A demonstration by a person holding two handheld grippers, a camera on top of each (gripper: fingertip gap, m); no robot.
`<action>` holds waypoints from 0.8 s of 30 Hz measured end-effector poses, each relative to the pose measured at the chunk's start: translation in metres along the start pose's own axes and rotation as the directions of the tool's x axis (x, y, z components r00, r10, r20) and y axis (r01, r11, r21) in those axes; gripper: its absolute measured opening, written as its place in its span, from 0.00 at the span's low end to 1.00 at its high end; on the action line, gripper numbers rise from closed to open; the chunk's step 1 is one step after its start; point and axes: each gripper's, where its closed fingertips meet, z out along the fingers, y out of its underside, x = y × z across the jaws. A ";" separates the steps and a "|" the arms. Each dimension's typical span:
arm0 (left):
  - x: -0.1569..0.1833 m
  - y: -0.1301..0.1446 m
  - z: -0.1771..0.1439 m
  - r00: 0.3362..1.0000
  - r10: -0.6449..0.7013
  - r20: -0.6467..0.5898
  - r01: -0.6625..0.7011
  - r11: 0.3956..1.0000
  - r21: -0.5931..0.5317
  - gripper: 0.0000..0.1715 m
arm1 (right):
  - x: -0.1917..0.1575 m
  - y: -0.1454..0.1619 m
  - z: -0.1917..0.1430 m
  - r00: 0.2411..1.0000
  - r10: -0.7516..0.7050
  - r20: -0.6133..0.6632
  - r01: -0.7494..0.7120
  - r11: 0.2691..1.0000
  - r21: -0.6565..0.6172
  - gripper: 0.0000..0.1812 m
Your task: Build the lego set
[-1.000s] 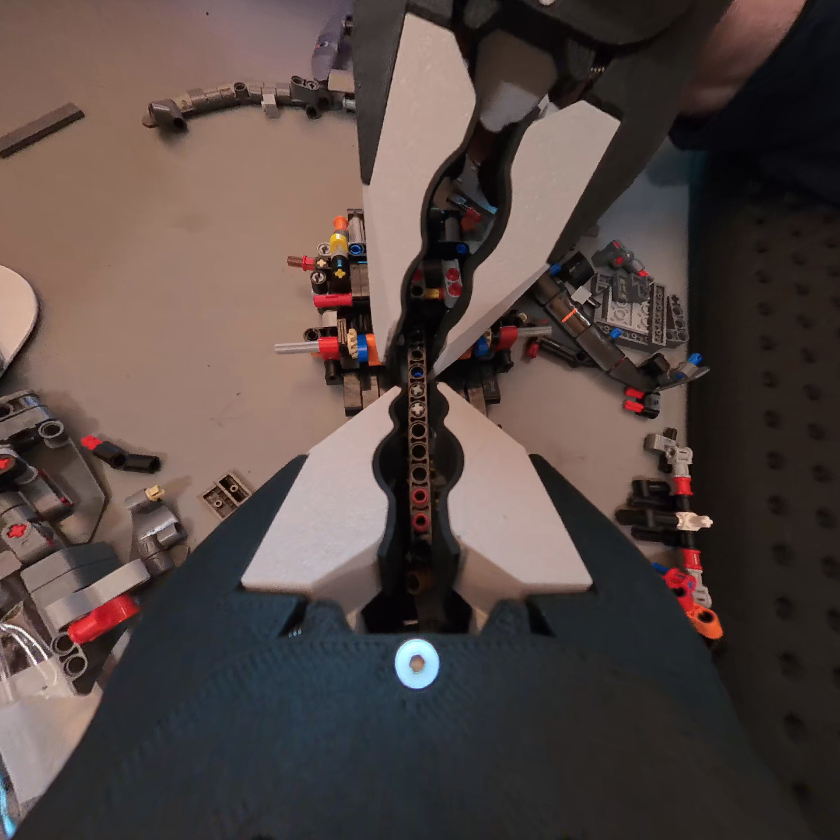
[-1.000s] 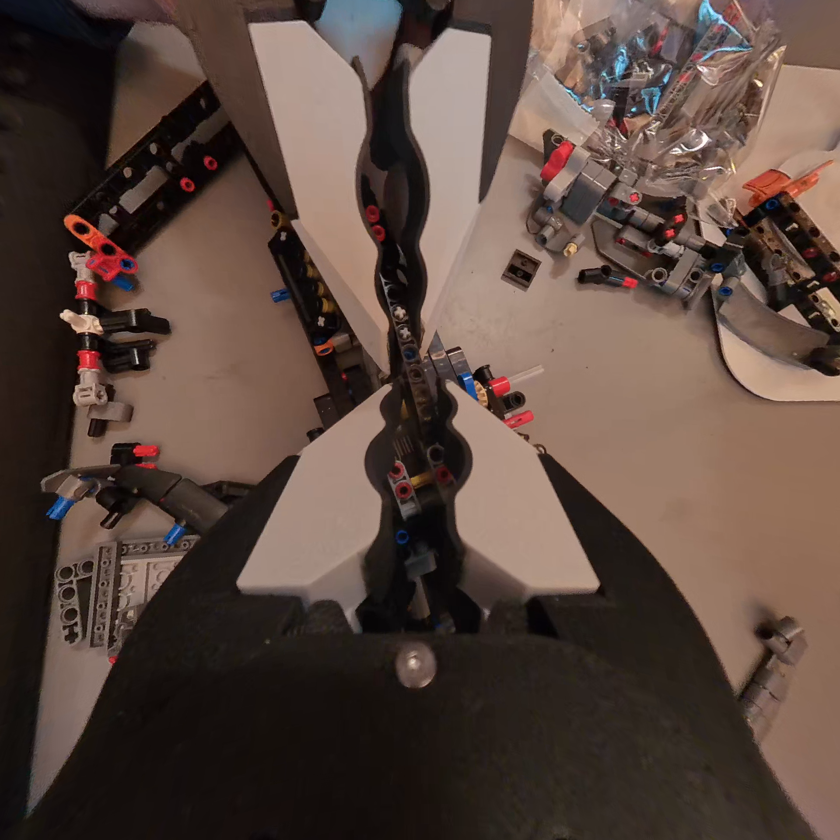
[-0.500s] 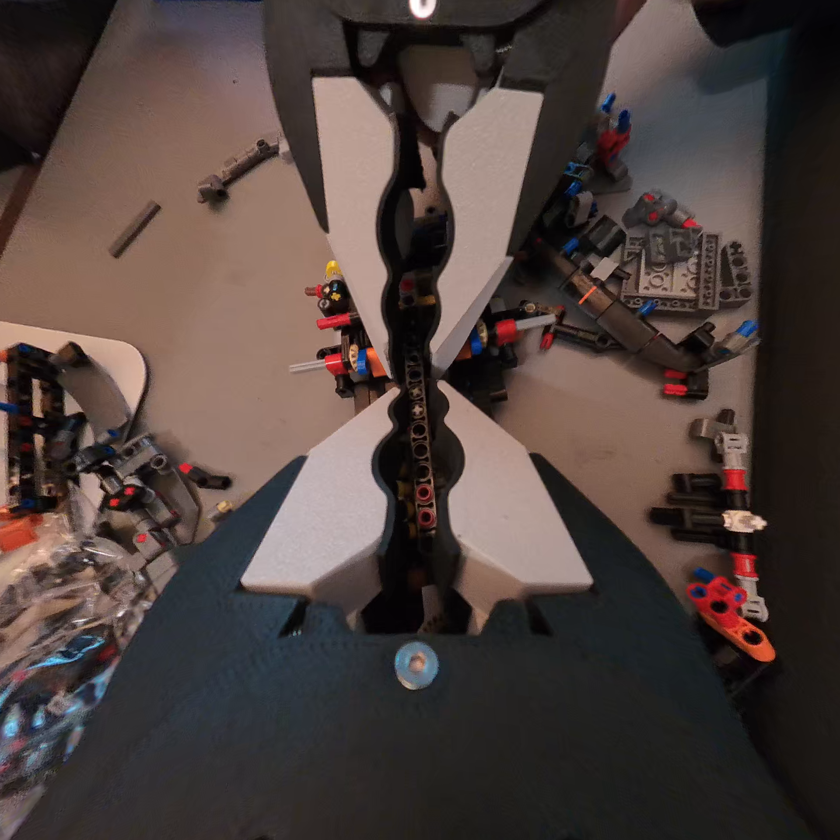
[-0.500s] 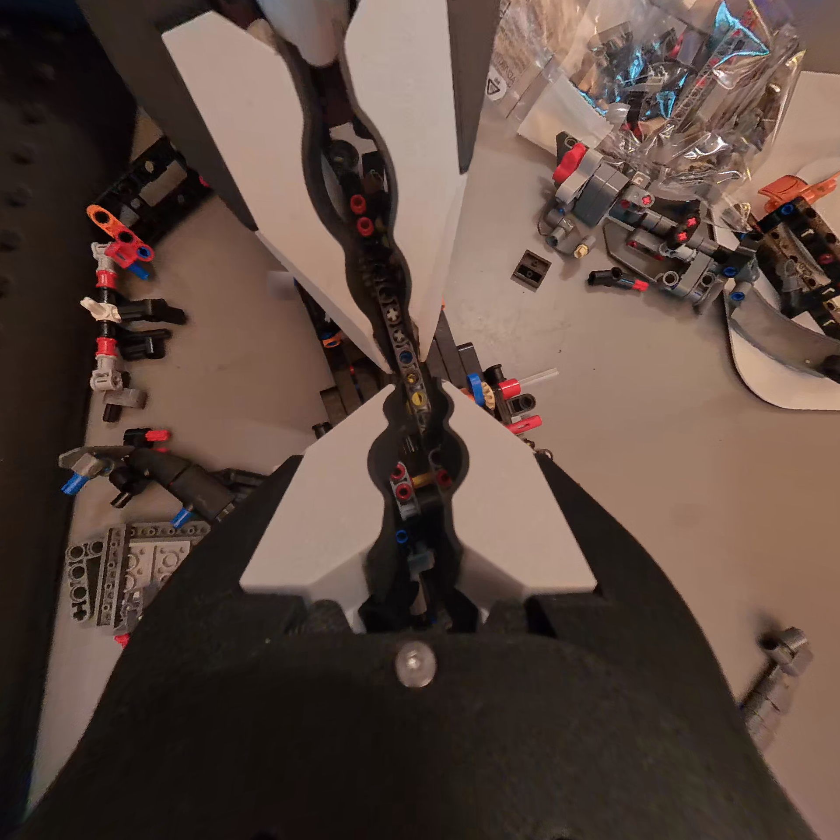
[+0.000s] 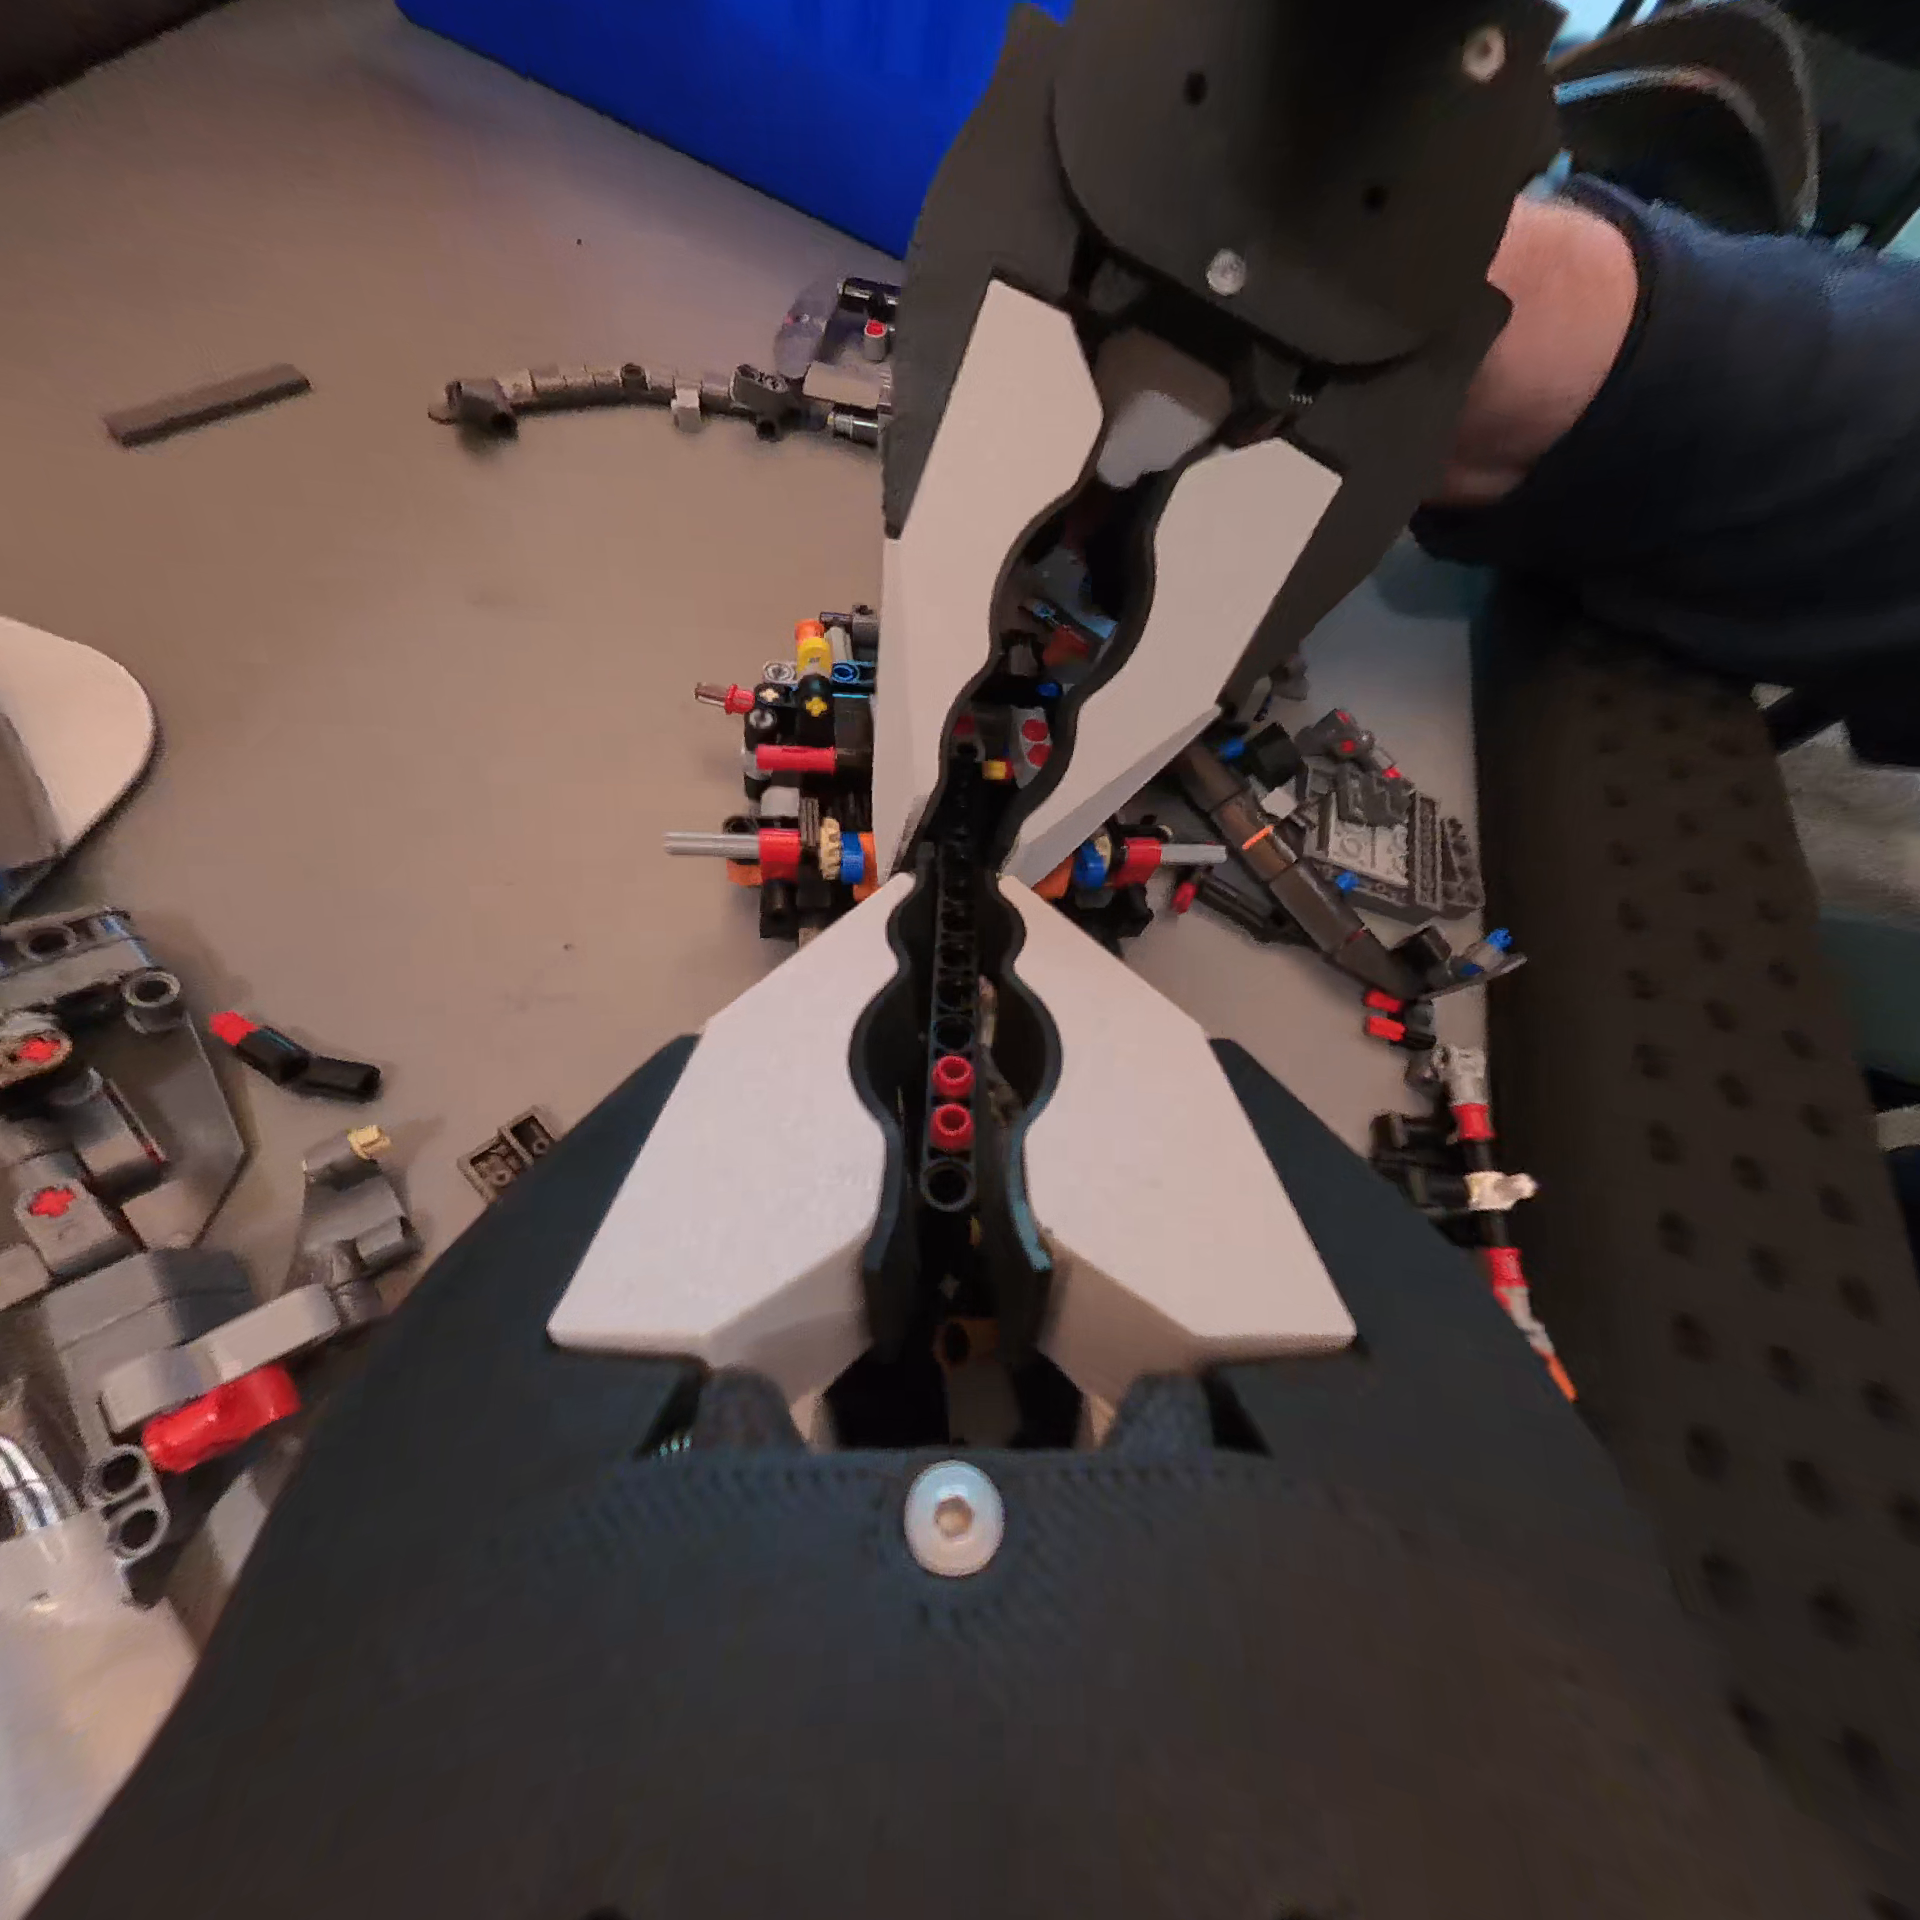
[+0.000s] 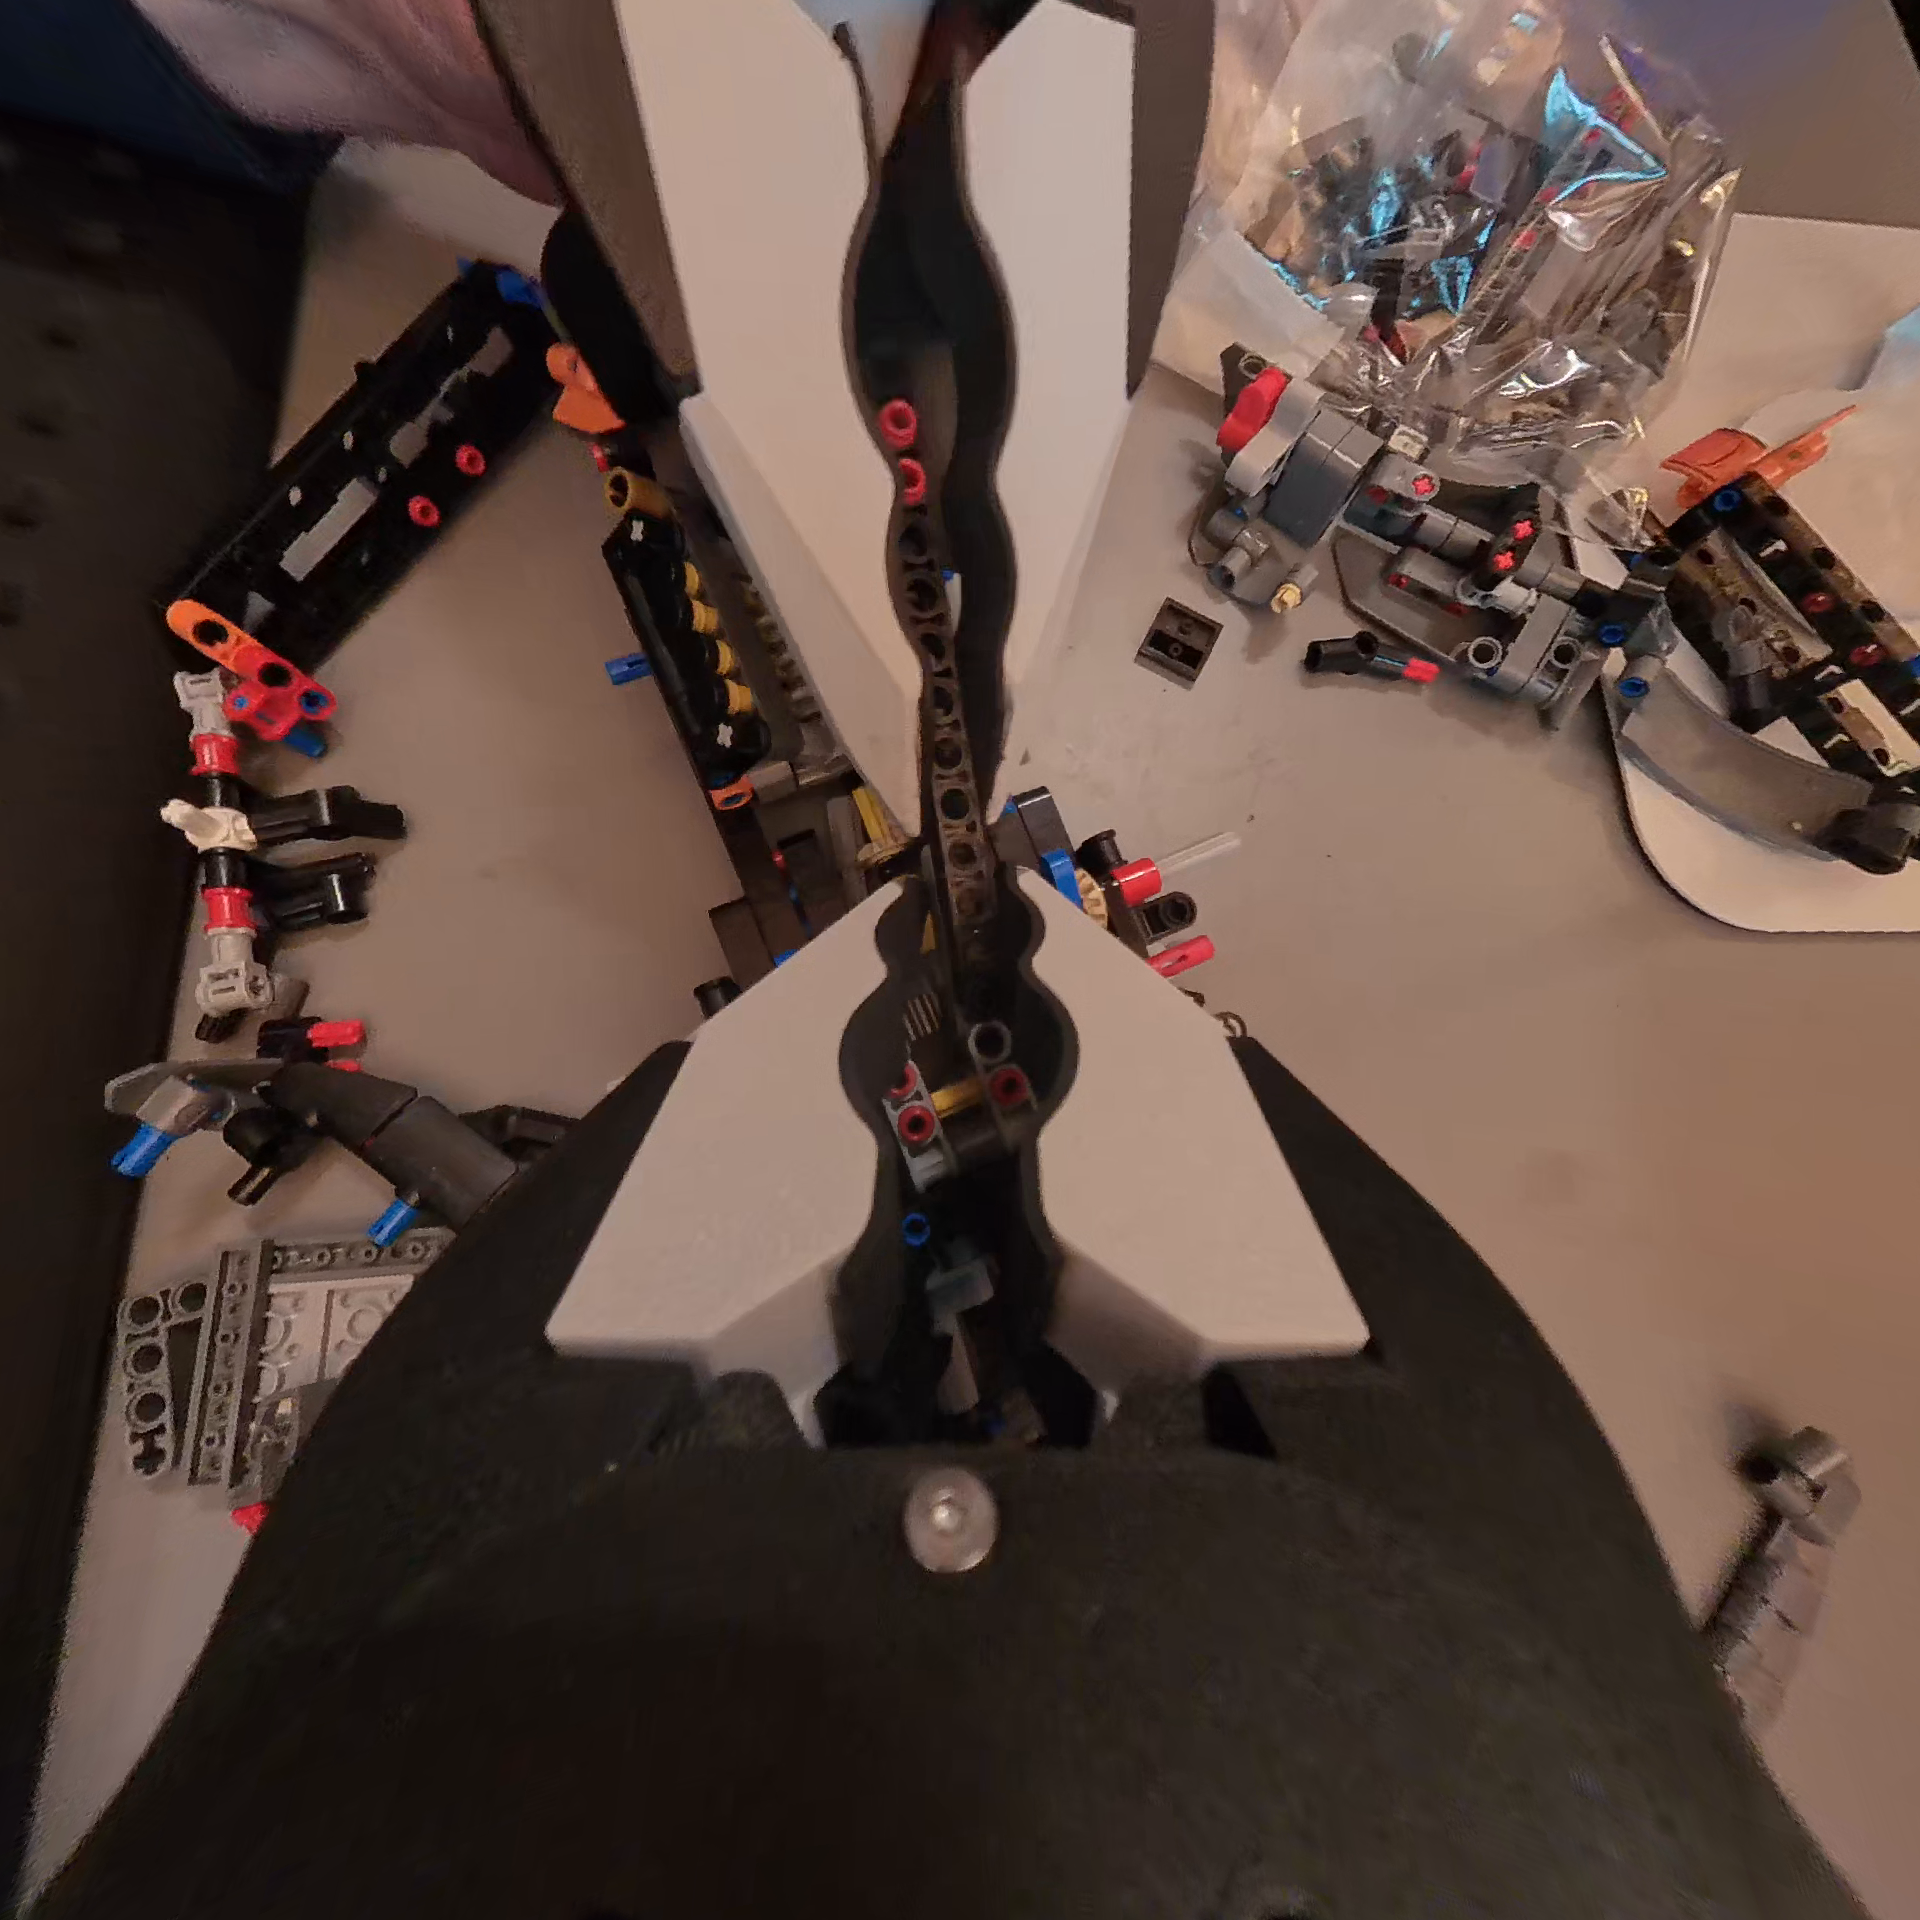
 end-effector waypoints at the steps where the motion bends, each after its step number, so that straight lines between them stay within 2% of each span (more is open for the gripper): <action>1: 0.000 0.002 0.000 1.000 0.028 0.005 -0.028 1.000 -0.013 0.03 | 0.000 0.000 -0.001 1.000 0.023 0.014 -0.023 1.000 0.019 0.07; 4: 0.000 0.004 -0.003 0.999 0.039 0.019 -0.039 0.999 -0.026 0.03 | 0.004 -0.001 -0.009 0.992 0.117 0.056 -0.121 0.990 0.066 0.09; 6: 0.000 0.005 -0.001 0.993 0.110 0.043 -0.109 0.993 -0.042 0.02 | 0.004 0.001 -0.011 0.993 0.103 0.051 -0.106 0.993 0.057 0.09; 8: 0.002 0.004 0.001 0.993 0.113 0.031 -0.111 0.993 -0.049 0.03 | 0.003 0.003 -0.008 0.995 0.087 0.052 -0.089 0.996 0.031 0.09; 9: 0.000 0.006 0.001 0.983 0.171 0.067 -0.166 0.983 -0.080 0.02 | 0.002 0.004 -0.007 0.997 0.066 0.039 -0.066 0.998 0.008 0.07; 11: -0.002 0.008 0.002 0.932 0.330 0.148 -0.302 0.935 -0.185 0.02 | 0.002 0.005 -0.005 0.999 0.039 0.006 -0.038 0.999 -0.016 0.05; 13: -0.004 0.009 0.003 0.856 0.476 0.201 -0.406 0.861 -0.307 0.03 | 0.003 0.007 -0.005 1.000 0.005 -0.019 -0.006 0.998 -0.055 0.04; 16: -0.005 0.010 0.002 0.790 0.572 0.222 -0.448 0.786 -0.426 0.03 | 0.002 0.007 -0.004 1.000 0.007 -0.021 -0.009 0.997 -0.072 0.04; 19: -0.004 0.008 -0.002 0.829 0.517 0.215 -0.401 0.817 -0.415 0.02 | 0.001 0.005 -0.003 1.000 0.008 -0.008 -0.008 0.999 -0.049 0.04; 20: -0.004 0.008 -0.002 0.855 0.472 0.215 -0.372 0.847 -0.379 0.02 | 0.001 0.005 -0.002 1.000 0.016 -0.004 -0.016 0.999 -0.046 0.04; 22: -0.004 0.009 -0.003 0.931 0.320 0.177 -0.266 0.924 -0.274 0.03 | 0.002 0.002 -0.002 0.999 0.047 0.010 -0.046 0.999 -0.015 0.04; 24: -0.008 0.000 -0.008 0.975 0.171 0.142 -0.151 0.979 -0.139 0.03 | 0.006 -0.004 -0.004 0.994 0.103 0.027 -0.104 0.993 0.049 0.04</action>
